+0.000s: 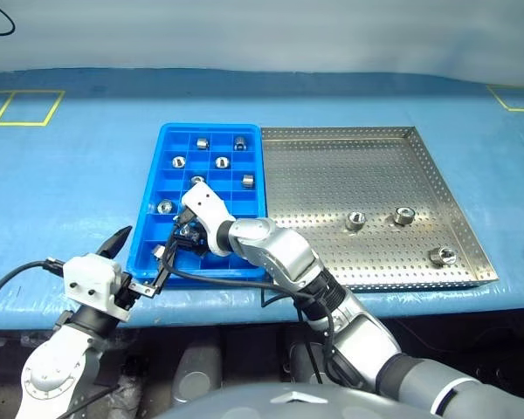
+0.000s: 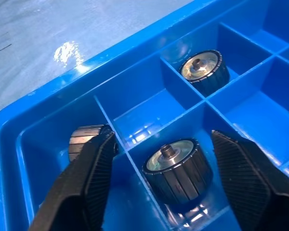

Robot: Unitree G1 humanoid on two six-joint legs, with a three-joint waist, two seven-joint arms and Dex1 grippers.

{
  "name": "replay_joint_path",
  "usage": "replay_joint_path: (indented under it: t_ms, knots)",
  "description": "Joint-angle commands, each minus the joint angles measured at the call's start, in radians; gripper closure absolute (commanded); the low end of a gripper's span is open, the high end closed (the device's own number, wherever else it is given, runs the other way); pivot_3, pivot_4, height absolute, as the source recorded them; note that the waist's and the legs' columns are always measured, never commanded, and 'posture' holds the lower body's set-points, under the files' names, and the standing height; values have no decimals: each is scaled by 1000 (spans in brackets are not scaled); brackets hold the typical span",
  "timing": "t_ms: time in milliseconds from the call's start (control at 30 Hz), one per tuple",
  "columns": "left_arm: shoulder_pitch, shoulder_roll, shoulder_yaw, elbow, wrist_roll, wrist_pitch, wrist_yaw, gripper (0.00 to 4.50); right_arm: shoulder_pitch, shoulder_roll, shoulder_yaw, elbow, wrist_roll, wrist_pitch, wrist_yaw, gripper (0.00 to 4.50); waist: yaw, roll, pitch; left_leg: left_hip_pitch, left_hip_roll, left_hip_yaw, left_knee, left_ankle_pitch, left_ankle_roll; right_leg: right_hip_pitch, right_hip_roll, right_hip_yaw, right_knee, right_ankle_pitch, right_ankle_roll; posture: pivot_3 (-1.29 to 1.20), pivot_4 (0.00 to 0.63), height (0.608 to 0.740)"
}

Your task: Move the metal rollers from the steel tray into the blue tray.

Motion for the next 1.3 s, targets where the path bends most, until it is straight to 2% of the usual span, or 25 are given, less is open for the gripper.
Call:
replay_joint_path:
  t_ms: [33,233,400,567,667,867,1067,1167,1300]
  knots:
    - [-29,19,-3,-47,-28,-4,-14,0,16,-27,-94,-143,21,23,-7,45,7,0,0,-1,0,0,1,0,0,-1,-1,0,0,0,0,126,150,740]
    - [-163,57,-68,-5,-56,27,-49,0,60,-100,-356,-447,15,81,-147,45,6,-1,0,-7,-3,3,3,0,0,-5,-2,1,-1,2,3,35,150,740]
    - [-291,80,-170,70,-7,48,-77,0,138,-190,-501,-530,-47,155,-265,45,-16,-1,-1,-7,-4,3,1,0,0,-2,-1,2,1,4,-1,-34,150,740]
    - [-410,79,-274,163,37,83,-76,0,272,-259,-572,-507,-100,153,-320,45,-50,0,-1,-7,-4,6,0,0,0,-3,0,5,1,4,0,-83,150,740]
    - [-440,73,-312,199,48,93,-76,0,321,-247,-613,-493,-98,148,-340,45,-86,1,-1,-6,-4,8,0,0,0,-3,0,8,1,5,3,-106,150,740]
    - [-453,54,-355,225,38,101,-86,0,393,-218,-653,-456,-71,139,-333,45,-107,1,-1,-4,-2,10,0,0,0,-3,2,10,2,5,9,-109,150,740]
    - [-440,43,-347,222,21,112,-80,0,423,-228,-585,-409,-84,75,-299,45,-111,0,-1,-4,-2,10,1,0,0,-2,1,11,1,4,6,-101,150,740]
    - [-433,41,-343,221,22,111,-78,0,420,-226,-584,-382,-83,50,-303,623,-113,0,-1,-3,-3,11,2,0,0,-1,1,11,1,4,7,-101,150,740]
    - [-414,41,-328,213,22,107,-71,0,404,-221,-593,-366,-73,40,-305,1973,-115,0,-1,-1,-2,10,2,0,0,1,2,11,1,4,7,-57,150,740]
